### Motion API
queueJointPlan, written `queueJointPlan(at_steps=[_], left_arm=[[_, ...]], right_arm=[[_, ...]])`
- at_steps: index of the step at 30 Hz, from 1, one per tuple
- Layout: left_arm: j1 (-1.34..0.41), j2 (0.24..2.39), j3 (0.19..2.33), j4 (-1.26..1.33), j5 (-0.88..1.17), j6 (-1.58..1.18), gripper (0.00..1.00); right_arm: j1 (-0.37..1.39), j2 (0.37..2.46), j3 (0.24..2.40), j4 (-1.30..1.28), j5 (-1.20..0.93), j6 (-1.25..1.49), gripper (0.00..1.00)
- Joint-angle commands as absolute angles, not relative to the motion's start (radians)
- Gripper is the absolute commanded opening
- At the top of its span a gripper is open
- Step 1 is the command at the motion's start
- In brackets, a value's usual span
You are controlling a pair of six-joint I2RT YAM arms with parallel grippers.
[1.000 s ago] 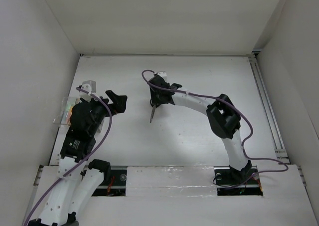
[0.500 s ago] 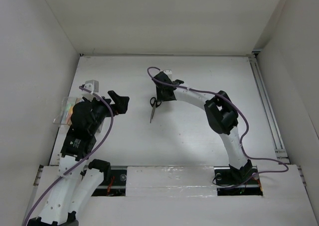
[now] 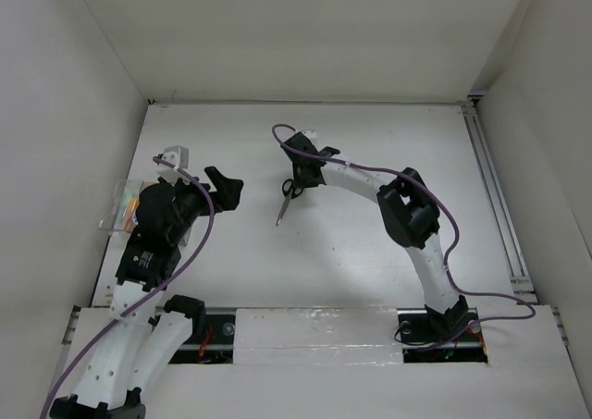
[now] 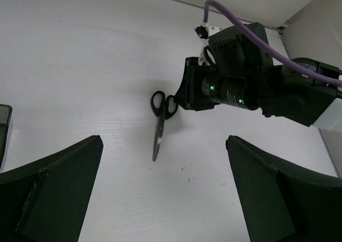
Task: Sort the stationery into containers
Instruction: Move the scissors to the center of the board, then pick up the scissors from the center of the board.
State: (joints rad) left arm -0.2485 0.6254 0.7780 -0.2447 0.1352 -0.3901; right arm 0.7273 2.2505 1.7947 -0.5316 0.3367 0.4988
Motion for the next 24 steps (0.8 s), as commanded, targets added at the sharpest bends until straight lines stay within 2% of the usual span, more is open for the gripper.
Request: queueJointPlan(at_steps=[1, 6, 8, 13, 16, 18, 19, 20, 21, 24], left_arm=[[-0.245, 0.621, 0.782, -0.212, 0.155, -0.377, 1.00], [-0.245, 0.621, 0.782, -0.212, 0.155, -0.377, 1.00], [-0.245, 0.621, 0.782, -0.212, 0.155, -0.368, 1.00], [-0.245, 0.621, 0.782, -0.212, 0.155, -0.368, 1.00], [-0.245, 0.612, 0.782, -0.212, 0.155, -0.368, 1.00], [-0.245, 0.612, 0.782, -0.212, 0.146, -0.368, 1.00], [-0.245, 0.612, 0.782, -0.212, 0.146, -0.368, 1.00], [-0.245, 0.612, 0.782, -0.212, 0.135, -0.368, 1.00], [-0.245, 0.612, 0.782, -0.221, 0.135, -0.368, 1.00], [-0.245, 0.612, 0.782, -0.221, 0.109, -0.368, 1.00]], right_arm=[[0.724, 2.263, 1.815, -0.532, 0.324, 0.503, 0.25], [0.715, 2.263, 1.783, -0.532, 0.278, 0.503, 0.23], [0.715, 2.263, 1.770, -0.522, 0.278, 0.503, 0.28], [0.706, 2.263, 1.770, -0.522, 0.269, 0.494, 0.30], [0.706, 2.272, 1.770, -0.531, 0.259, 0.494, 0.22], [0.706, 2.281, 1.761, -0.531, 0.250, 0.483, 0.14], [0.706, 2.281, 1.749, -0.531, 0.238, 0.470, 0.05], [0.697, 2.281, 1.749, -0.516, 0.238, 0.469, 0.05], [0.696, 2.267, 1.727, -0.506, 0.238, 0.469, 0.00], [0.686, 2.244, 1.707, -0.480, 0.190, 0.460, 0.00]])
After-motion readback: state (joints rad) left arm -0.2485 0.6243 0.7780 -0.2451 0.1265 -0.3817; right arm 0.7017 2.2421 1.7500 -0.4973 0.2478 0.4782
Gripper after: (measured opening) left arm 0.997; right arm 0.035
